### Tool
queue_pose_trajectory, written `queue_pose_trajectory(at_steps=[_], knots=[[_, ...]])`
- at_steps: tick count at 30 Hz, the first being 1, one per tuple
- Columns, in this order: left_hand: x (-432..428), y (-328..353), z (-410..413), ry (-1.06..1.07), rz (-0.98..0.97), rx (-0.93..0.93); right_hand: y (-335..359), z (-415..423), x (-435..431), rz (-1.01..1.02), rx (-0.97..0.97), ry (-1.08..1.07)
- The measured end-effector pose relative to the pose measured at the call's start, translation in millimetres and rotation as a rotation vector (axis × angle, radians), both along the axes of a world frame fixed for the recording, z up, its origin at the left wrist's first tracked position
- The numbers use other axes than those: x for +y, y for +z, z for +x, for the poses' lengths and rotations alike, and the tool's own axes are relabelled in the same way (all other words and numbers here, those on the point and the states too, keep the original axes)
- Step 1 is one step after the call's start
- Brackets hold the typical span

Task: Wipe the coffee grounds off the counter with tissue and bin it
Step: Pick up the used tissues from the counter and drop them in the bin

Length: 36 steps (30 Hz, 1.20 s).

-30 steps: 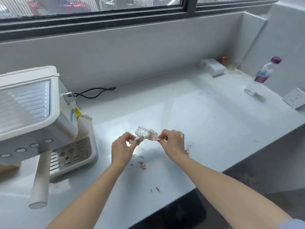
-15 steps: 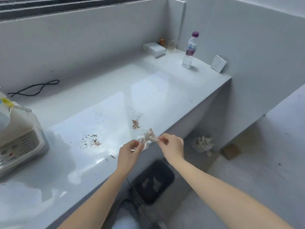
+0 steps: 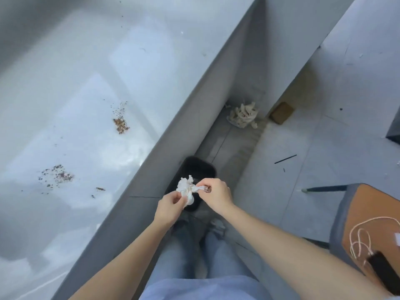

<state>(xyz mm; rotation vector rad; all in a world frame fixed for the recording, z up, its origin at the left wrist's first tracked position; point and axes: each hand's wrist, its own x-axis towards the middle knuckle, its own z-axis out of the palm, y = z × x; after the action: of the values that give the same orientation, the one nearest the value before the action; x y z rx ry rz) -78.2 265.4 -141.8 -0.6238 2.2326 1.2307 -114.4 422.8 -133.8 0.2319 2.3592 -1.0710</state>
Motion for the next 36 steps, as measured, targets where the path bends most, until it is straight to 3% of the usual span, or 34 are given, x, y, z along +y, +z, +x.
queue_pose_trajectory(at_steps=[5, 13, 19, 23, 28, 36], knots=[[-15.7, -52.2, -3.5, -0.103, -0.043, -0.169, -48.4, -2.1, -16.8, 0.012, -0.172, -0.023], [-24.1, -131.7, -22.0, -0.118, 0.017, -0.268, -117.1, -11.5, -30.5, 0.013, -0.226, -0.058], [-30.8, -155.4, -18.5, -0.267, -0.025, -0.431, -146.3, -17.7, -36.7, 0.007, -0.454, 0.039], [-32.4, -140.3, -15.1, -0.323, -0.005, -0.316, -137.7, -11.5, -43.9, 0.037, -0.407, 0.046], [-25.6, -115.9, -23.1, -0.430, -0.160, -0.158, -121.7, -9.0, -45.3, 0.095, -0.259, 0.094], [-4.9, -71.5, -22.2, -0.384, -0.294, 0.158, -86.1, -8.0, -30.1, 0.289, -0.067, 0.335]])
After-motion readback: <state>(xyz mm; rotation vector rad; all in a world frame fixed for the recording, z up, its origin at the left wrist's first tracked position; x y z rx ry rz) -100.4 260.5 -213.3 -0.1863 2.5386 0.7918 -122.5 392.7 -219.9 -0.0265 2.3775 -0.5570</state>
